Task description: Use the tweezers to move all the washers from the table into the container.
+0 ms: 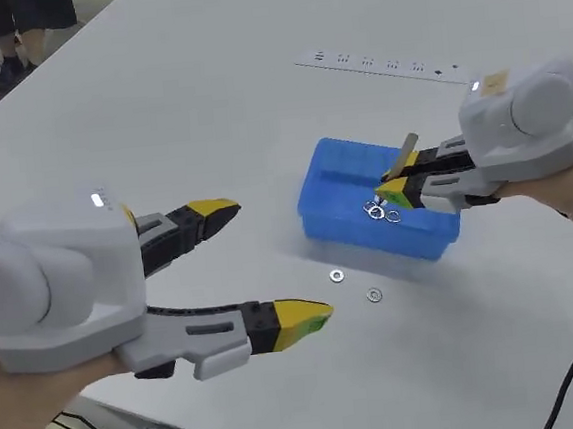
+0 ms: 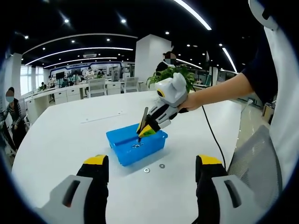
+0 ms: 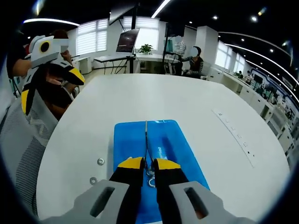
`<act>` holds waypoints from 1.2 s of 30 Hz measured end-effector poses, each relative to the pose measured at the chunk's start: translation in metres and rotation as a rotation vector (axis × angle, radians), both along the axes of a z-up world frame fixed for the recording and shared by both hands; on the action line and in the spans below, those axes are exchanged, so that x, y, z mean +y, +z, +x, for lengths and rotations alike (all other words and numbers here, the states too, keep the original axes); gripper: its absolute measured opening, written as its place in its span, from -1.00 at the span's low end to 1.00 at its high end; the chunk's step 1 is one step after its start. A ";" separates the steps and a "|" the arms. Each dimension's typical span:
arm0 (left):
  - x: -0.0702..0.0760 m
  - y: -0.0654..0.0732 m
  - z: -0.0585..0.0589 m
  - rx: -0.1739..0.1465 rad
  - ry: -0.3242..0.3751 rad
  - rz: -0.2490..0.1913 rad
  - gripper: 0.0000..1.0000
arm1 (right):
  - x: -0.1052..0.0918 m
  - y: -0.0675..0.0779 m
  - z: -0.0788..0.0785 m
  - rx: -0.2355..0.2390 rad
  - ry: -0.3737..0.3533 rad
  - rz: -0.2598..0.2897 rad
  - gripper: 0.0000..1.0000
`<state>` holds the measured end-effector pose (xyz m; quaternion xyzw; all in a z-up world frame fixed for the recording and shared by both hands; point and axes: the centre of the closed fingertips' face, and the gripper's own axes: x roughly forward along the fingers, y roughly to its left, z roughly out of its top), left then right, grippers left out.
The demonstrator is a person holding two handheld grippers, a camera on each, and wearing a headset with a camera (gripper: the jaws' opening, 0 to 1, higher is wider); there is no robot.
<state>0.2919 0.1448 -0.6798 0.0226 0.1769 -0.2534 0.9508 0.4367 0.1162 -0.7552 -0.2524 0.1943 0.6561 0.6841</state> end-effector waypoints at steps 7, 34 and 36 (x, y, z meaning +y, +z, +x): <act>-0.005 0.002 0.003 -0.002 0.010 0.014 0.77 | -0.007 -0.004 -0.001 0.018 -0.006 -0.010 -0.79; 0.002 0.016 0.009 -0.011 0.067 0.066 0.95 | -0.006 0.026 0.005 0.103 -0.074 0.067 -0.84; 0.006 0.020 0.017 -0.016 0.069 0.065 0.92 | -0.006 0.027 0.004 0.108 -0.072 0.067 -0.84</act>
